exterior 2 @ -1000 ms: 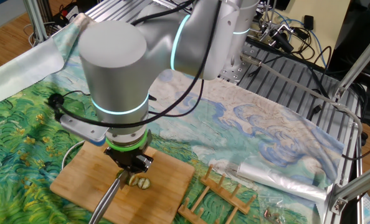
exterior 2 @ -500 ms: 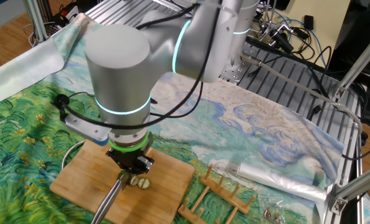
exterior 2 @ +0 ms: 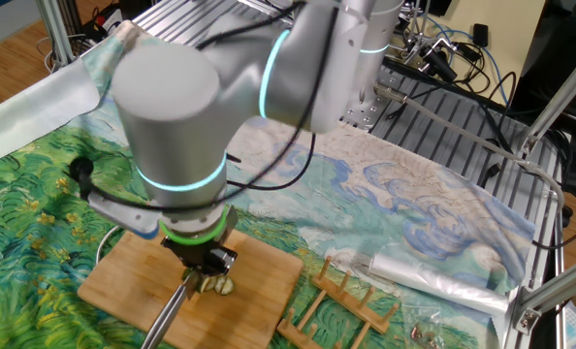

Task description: Chop the cucumber into shreds

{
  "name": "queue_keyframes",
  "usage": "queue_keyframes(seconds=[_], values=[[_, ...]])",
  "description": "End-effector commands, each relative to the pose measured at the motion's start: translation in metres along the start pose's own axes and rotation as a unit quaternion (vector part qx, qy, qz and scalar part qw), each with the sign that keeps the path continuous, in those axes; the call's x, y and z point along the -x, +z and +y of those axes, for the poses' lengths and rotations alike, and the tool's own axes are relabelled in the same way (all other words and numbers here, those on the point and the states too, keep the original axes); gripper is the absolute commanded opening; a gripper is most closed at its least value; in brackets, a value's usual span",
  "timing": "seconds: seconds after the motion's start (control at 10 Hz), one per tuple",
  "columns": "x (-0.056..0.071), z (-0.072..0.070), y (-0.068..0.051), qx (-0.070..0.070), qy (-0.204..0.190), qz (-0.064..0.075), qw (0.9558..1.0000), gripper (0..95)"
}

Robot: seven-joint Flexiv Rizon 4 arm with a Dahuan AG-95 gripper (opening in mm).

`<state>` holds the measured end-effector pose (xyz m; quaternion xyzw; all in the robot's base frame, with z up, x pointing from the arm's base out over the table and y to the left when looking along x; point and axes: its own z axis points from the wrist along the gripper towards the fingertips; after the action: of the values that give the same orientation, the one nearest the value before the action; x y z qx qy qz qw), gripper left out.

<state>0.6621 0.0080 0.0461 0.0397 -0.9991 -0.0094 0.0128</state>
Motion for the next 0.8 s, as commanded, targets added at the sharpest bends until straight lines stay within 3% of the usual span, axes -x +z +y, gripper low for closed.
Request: queue_keyframes(seconds=[0.1, 0.4, 0.8], values=[[-0.0068, -0.0013, -0.01, -0.001, 0.003, -0.007, 1.0, 0.0], [-0.0075, -0.0019, -0.0172, -0.007, 0.0, -0.006, 1.0, 0.0], [-0.0073, -0.0052, -0.0162, -0.008, -0.006, -0.007, 0.9999, 0.0]])
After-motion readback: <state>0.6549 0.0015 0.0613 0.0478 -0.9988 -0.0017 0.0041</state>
